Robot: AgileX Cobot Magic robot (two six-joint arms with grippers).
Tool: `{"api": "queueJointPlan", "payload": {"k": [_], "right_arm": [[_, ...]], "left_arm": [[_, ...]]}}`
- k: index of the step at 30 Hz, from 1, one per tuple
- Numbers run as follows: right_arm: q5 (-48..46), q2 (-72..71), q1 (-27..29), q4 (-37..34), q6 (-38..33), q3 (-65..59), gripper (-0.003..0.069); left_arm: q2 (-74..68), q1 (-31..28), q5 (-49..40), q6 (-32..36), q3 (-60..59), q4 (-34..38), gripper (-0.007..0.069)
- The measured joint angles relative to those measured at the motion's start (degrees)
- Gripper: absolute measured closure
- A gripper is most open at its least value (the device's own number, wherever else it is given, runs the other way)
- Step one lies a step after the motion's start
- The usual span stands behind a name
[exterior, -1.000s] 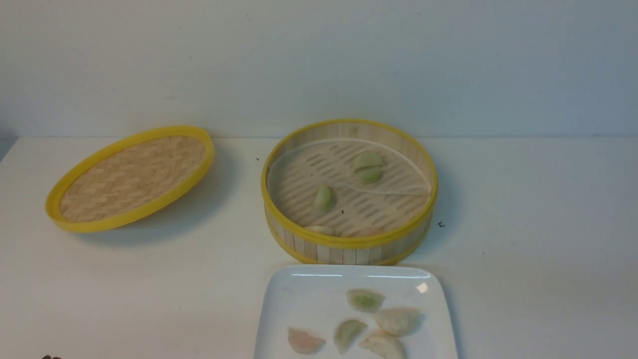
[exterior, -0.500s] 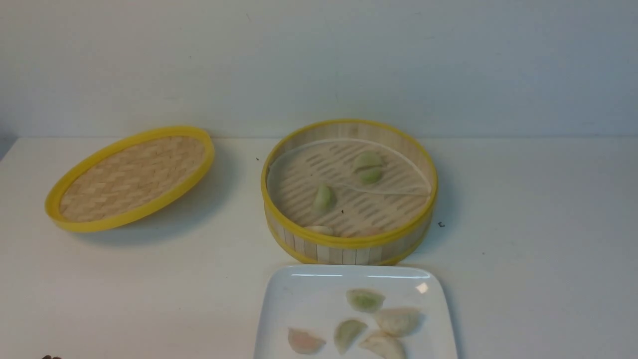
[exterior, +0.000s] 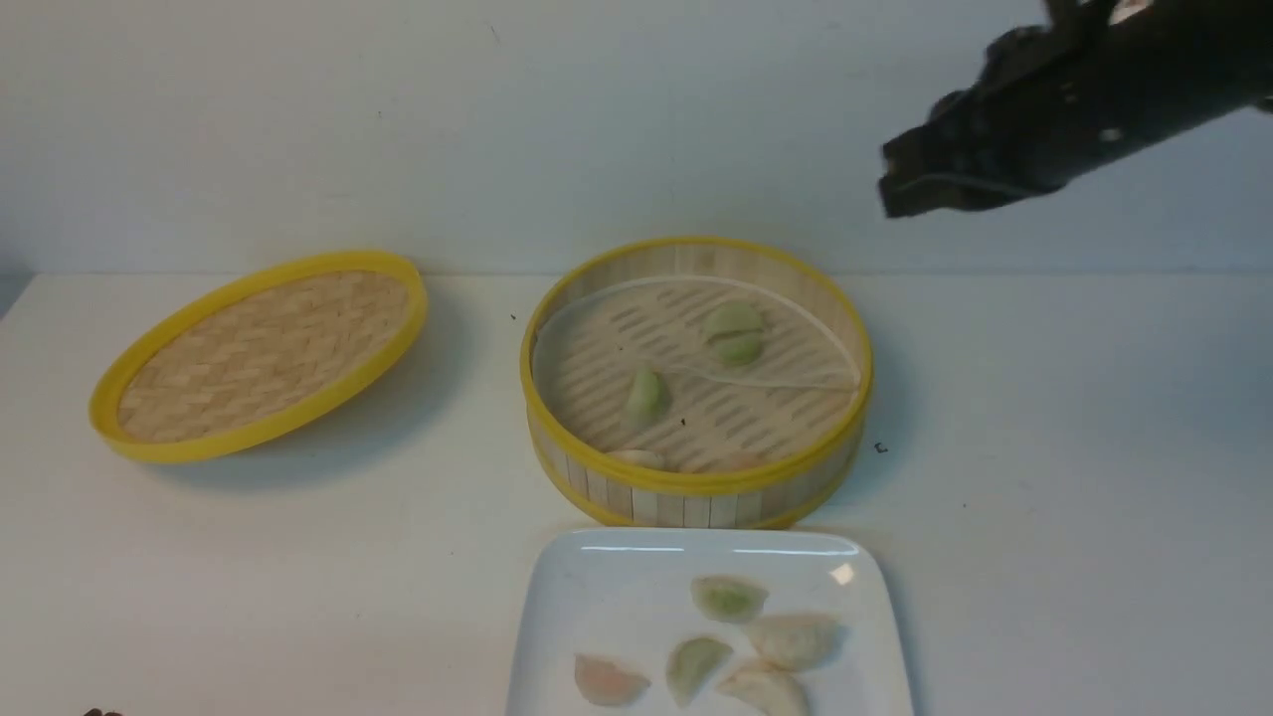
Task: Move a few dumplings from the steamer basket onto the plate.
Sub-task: Use the right arm to grab a dumpling from inside the steamer
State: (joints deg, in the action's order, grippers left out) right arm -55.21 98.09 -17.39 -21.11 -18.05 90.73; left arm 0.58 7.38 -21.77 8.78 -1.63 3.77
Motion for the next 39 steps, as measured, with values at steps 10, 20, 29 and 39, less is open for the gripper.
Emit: {"api": "queueJointPlan", "payload": {"k": [10, 20, 29, 39], "right_arm": [[-0.1, 22.1, -5.0, 6.6, 0.2, 15.7, 0.0336], [3.3, 32.8, -5.4, 7.9, 0.4, 21.4, 0.0129], [6.2, 36.9, -5.4, 8.0, 0.4, 21.5, 0.0129], [8.8, 37.5, -5.4, 7.1, 0.4, 21.8, 0.031]], "left_arm": [[0.0, 0.0, 0.0, 0.0, 0.0, 0.0, 0.0631], [0.0, 0.0, 0.0, 0.0, 0.0, 0.0, 0.0631], [0.0, 0.0, 0.0, 0.0, 0.0, 0.0, 0.0631], [0.0, 0.0, 0.0, 0.0, 0.0, 0.0, 0.0631]]}}
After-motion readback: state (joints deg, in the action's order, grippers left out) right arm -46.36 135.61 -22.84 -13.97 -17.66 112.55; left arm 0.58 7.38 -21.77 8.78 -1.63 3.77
